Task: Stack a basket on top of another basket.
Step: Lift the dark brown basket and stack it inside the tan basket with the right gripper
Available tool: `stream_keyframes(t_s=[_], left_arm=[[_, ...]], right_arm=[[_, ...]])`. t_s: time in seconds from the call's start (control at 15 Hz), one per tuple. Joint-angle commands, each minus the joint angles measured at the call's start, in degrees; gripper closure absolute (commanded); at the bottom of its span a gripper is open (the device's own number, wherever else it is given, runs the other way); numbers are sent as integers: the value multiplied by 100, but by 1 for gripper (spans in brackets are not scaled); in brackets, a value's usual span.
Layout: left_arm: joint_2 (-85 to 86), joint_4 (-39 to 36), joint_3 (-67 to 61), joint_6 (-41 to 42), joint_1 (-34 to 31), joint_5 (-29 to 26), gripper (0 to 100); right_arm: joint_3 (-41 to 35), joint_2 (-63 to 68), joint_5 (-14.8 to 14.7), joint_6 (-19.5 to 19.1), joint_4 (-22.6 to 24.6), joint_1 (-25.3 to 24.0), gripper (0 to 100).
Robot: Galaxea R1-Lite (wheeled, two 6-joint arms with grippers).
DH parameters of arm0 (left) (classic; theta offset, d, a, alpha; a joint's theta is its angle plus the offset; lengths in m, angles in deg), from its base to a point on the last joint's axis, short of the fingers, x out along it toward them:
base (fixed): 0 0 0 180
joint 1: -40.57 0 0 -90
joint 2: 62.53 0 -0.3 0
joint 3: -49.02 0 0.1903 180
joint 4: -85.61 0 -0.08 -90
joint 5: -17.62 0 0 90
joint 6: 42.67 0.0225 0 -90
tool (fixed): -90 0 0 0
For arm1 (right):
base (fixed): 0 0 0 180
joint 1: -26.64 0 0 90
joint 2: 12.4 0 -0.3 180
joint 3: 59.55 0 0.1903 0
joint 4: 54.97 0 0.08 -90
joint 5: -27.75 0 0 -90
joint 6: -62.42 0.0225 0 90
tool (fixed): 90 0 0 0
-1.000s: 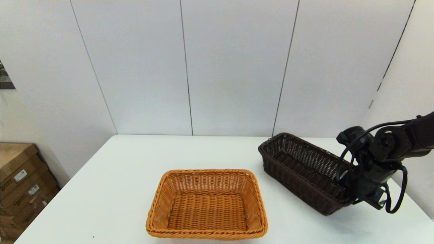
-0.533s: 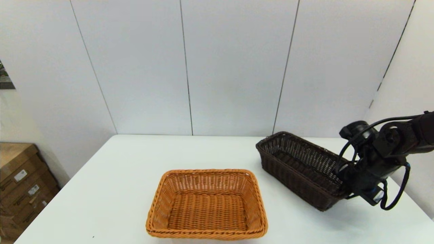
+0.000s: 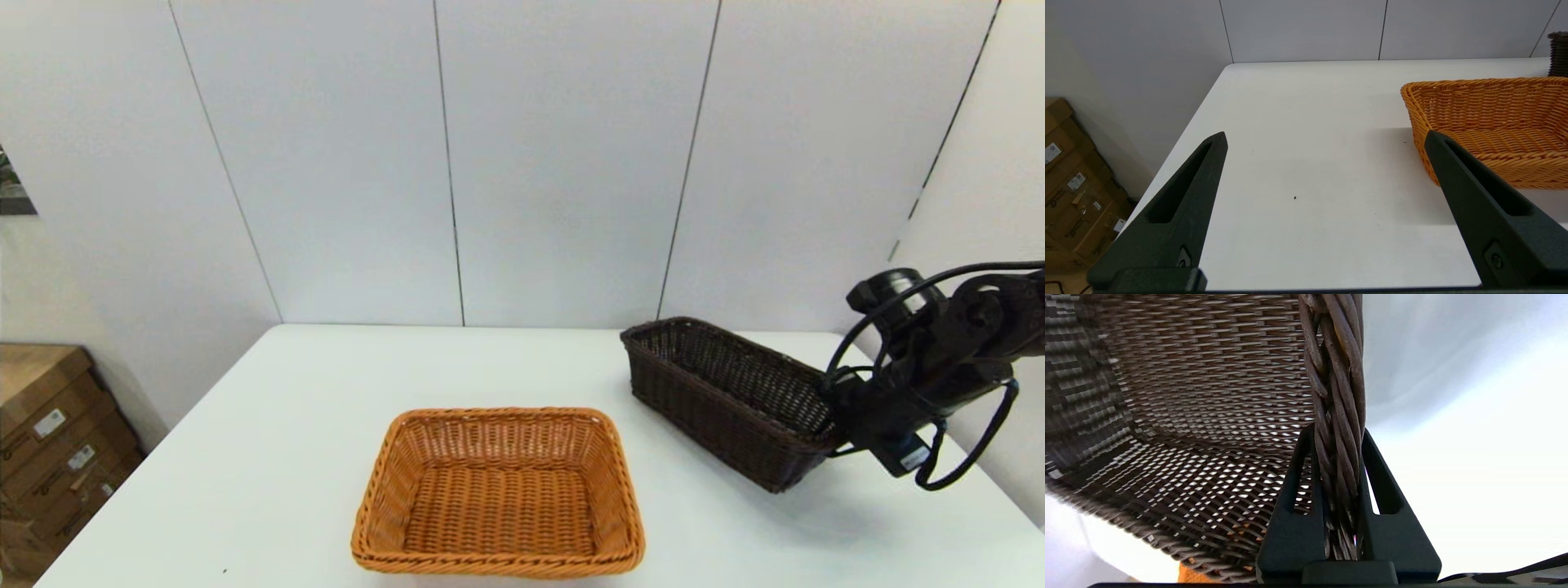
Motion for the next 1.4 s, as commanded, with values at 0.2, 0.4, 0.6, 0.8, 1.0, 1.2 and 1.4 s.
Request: stream_keyframes(t_s=[0.2,0.4,0.6,0.8,1.0,1.2,1.4], left_arm=[[1,3,0,-4,0,5,0],[1,3,0,-4,0,5,0],[1,3,0,-4,0,5,0],[1,3,0,-4,0,-4,0],[1,3,0,-4,0,-4,0],[1,3,0,-4,0,5,0],[1,3,0,-4,0,-4,0]], right_arm=[[-116,-335,132,46,424,113,100],[-134,-493,237,37,451,113,100],[-310,-845,351,-7,451,69,100],[-380,-1539,571,-156,363,-72,100],[-152,-2023,624,-314,-182,-503,100],[68,-2366,720,-508,-516,-1258,100],[235,-2594,685,-516,-701,-2392,100]])
